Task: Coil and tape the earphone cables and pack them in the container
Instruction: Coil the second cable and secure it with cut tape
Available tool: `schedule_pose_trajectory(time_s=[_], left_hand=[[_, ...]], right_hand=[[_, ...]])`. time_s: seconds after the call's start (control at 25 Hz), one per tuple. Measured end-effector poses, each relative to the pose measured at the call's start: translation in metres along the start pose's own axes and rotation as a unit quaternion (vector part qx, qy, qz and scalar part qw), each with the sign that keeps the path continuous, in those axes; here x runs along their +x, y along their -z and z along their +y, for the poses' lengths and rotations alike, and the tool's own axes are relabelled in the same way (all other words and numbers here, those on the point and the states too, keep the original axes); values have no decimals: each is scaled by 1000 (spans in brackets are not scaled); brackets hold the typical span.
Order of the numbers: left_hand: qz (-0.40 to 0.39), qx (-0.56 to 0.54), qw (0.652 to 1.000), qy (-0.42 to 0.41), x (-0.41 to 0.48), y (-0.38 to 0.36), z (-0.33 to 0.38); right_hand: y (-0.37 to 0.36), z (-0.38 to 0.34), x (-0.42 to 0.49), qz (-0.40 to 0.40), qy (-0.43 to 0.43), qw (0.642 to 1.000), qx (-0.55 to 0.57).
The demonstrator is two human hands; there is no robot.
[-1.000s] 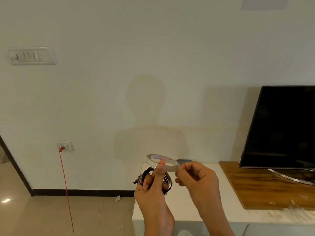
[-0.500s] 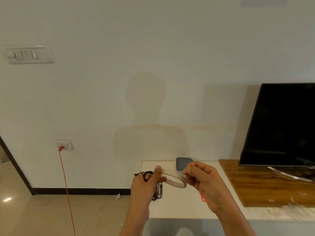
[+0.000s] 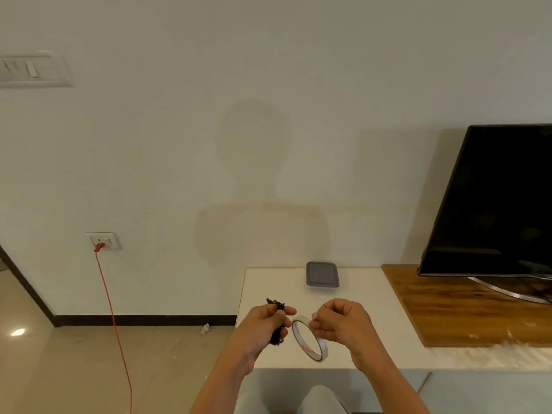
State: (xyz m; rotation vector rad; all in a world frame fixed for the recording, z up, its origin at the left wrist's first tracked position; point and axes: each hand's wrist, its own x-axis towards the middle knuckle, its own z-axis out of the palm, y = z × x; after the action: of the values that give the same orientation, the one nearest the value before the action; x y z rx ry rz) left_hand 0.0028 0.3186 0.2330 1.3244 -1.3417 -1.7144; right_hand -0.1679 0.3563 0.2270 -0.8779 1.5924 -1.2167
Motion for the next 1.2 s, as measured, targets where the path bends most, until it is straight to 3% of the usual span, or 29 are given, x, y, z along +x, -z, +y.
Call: schedule_pose_trajectory(time_s=[0.2,0.4,0.96,1.2], left_hand=[[16,153,985,-81,34,-6,-8],[22,298,947,-117,70,-13,-19],[31,315,945,-87,103,-24,-40],[48,335,936,-100,101,-23,-43]], right_hand=[[-16,8,24,10,6,1000,12],[-30,16,53,29,31,998,-39],[-44,34,91,44,32,992,-113],[-42,35,90,3,-14,997,-82]])
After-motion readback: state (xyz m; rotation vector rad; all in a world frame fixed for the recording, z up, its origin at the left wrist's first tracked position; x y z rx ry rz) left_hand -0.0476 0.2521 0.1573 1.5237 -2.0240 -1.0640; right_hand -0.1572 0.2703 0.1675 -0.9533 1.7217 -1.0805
